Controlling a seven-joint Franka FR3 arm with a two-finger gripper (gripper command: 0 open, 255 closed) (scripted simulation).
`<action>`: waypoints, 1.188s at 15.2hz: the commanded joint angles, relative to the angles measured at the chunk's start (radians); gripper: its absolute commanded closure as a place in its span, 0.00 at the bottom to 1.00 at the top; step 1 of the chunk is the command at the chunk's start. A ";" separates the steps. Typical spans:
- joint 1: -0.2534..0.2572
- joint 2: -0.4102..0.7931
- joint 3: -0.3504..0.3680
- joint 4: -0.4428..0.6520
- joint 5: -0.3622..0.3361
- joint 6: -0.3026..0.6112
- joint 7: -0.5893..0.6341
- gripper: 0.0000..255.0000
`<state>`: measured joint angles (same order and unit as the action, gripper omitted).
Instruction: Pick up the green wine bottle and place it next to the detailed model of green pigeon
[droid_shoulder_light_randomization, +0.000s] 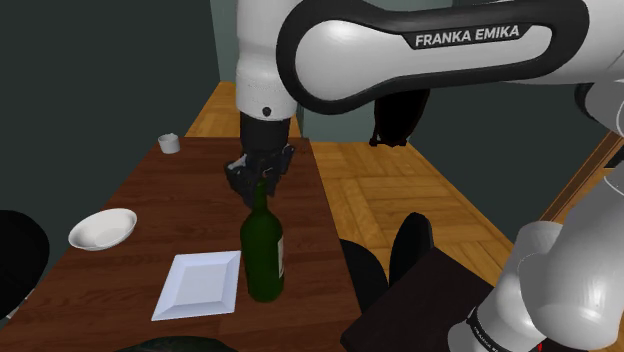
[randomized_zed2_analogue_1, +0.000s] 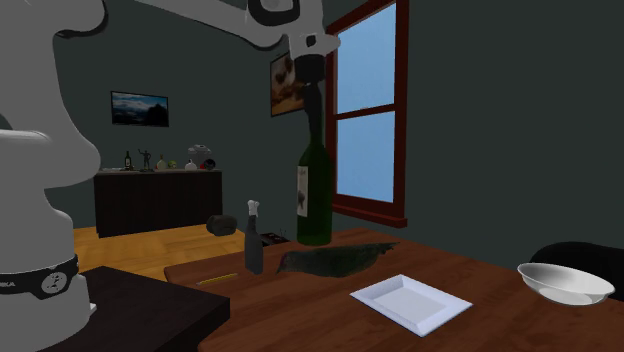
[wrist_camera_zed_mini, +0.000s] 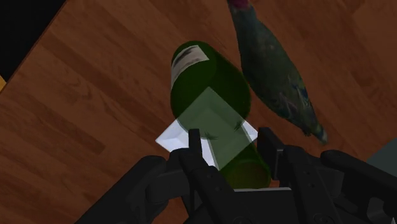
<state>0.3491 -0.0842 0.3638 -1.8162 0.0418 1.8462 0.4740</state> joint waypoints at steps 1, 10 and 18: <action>0.023 0.012 0.029 0.009 -0.008 0.004 0.055 1.00; 0.135 0.135 0.150 0.144 -0.089 -0.021 0.303 1.00; 0.288 0.332 0.226 0.367 -0.224 -0.090 0.528 1.00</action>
<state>0.6164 0.2226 0.5830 -1.4824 -0.1647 1.7692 0.9747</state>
